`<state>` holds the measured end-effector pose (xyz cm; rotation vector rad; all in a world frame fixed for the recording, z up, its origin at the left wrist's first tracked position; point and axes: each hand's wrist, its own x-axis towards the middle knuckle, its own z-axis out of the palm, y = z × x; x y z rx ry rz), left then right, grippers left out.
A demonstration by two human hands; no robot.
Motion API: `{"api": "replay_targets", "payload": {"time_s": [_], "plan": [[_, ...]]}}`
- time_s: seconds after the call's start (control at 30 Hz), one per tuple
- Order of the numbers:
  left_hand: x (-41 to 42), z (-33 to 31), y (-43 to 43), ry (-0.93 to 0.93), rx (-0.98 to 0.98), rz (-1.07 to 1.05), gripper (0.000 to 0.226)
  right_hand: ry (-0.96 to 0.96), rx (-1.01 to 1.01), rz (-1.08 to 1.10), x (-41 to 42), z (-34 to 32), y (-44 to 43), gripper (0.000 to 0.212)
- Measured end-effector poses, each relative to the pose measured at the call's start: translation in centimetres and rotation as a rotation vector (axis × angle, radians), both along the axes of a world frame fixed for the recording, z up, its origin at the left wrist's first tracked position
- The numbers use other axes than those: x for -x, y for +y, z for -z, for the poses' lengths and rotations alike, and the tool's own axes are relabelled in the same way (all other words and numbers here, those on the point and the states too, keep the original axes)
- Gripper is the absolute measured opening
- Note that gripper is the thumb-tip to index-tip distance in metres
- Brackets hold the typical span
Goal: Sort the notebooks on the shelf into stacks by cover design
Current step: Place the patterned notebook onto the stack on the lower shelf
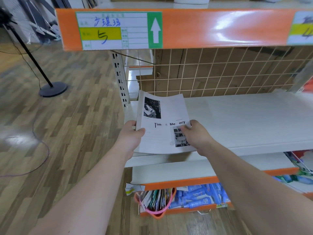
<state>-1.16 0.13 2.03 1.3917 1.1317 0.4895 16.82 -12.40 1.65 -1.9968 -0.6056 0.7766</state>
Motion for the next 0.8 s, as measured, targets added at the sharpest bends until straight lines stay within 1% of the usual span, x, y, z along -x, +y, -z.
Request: {"api": "replay_targets", "payload": {"time_s": [0.2, 0.3, 0.37, 0.43, 0.53, 0.8], "plan": [[-2.7, -1.1, -1.9, -0.064, -0.014, 0.055, 0.026, -0.045, -0.012, 0.095, -1.5, -1.7, -3.4, 0.017], [-5.5, -1.6, -3.6, -0.093, -0.007, 0.123, 0.029, -0.066, -0.02, 0.188, -3.1, -2.3, -6.2, 0.019], [-7.6, -1.7, -5.2, -0.097, 0.002, 0.185, 0.026, -0.078, -0.012, 0.262, -4.2, -2.3, -8.7, 0.021], [-9.8, -1.7, -7.3, -0.099, 0.0, 0.247, 0.023, -0.103, 0.005, 0.334, -5.3, -2.3, -11.5, 0.022], [-13.2, -2.0, -10.7, -0.097, 0.005, 0.341, 0.026, -0.146, 0.022, 0.43, -7.0, -2.5, -15.8, 0.021], [-22.6, -3.0, -20.9, -0.112, -0.023, 0.492, 0.025, -0.203, 0.018, 0.572, -12.9, -3.1, -27.7, 0.019]]}}
